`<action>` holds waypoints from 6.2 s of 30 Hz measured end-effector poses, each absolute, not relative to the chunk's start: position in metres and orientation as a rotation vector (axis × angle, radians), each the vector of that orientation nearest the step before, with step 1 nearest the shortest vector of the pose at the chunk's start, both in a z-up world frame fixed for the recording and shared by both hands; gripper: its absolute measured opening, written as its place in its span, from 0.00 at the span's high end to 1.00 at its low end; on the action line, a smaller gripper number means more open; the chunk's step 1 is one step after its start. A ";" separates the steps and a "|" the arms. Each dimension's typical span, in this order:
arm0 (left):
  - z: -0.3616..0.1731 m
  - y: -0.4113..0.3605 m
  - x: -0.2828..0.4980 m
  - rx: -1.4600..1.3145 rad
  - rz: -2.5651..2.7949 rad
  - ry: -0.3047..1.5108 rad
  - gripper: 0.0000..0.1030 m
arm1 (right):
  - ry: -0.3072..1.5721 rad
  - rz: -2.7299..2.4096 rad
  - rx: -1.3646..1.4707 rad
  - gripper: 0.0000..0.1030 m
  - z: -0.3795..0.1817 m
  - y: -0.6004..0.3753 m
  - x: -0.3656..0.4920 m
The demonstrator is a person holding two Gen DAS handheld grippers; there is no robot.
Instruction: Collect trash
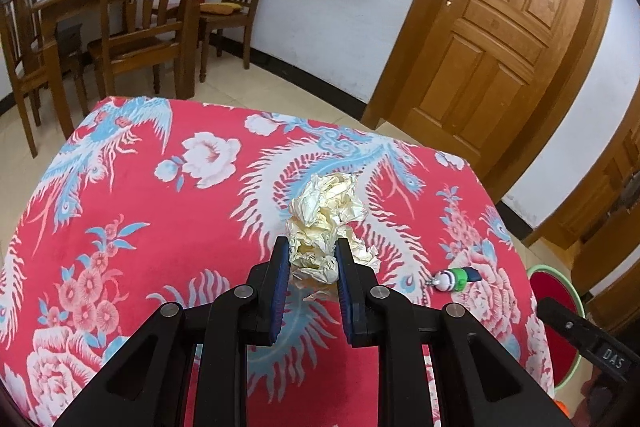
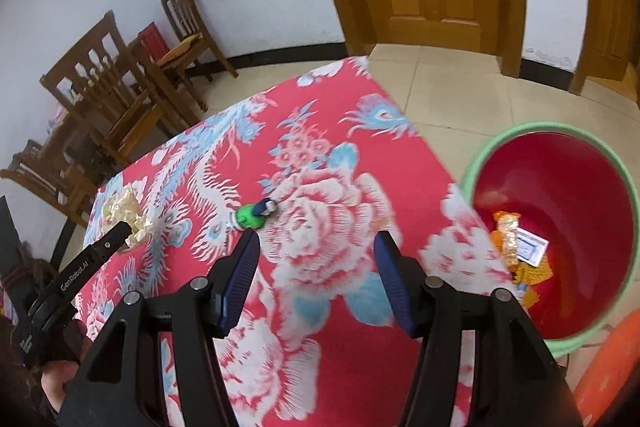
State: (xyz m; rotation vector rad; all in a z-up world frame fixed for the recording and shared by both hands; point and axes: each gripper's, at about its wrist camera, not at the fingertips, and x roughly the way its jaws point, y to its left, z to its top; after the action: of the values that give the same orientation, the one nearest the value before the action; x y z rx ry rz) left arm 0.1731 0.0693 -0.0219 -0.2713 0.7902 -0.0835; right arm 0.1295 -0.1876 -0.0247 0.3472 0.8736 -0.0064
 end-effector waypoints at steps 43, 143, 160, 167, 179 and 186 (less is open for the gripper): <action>-0.029 0.064 0.175 -0.278 -0.090 0.817 0.78 | 0.892 0.087 0.202 0.55 -0.044 -0.143 0.171; 0.005 -0.171 0.091 -0.028 -0.498 0.896 0.45 | 0.703 -0.178 0.570 0.39 -0.007 -0.368 -0.021; 0.030 -0.077 0.058 -0.093 -0.279 0.828 0.33 | 0.694 -0.049 0.425 0.18 0.017 -0.278 -0.033; 0.039 -0.051 0.041 -0.090 -0.203 0.797 0.32 | 0.694 -0.026 0.391 0.14 0.019 -0.255 -0.041; 0.040 -0.032 0.024 -0.097 -0.161 0.781 0.32 | 0.696 -0.028 0.353 0.13 0.018 -0.239 -0.050; 0.040 -0.030 0.019 -0.096 -0.147 0.771 0.32 | 0.697 -0.029 0.354 0.13 0.018 -0.237 -0.051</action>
State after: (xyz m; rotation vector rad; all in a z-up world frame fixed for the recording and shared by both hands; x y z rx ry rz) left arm 0.0193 -0.0300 0.0403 -0.0961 0.7710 -0.1470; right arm -0.0513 -0.2374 0.0180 0.3542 0.6968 -0.0292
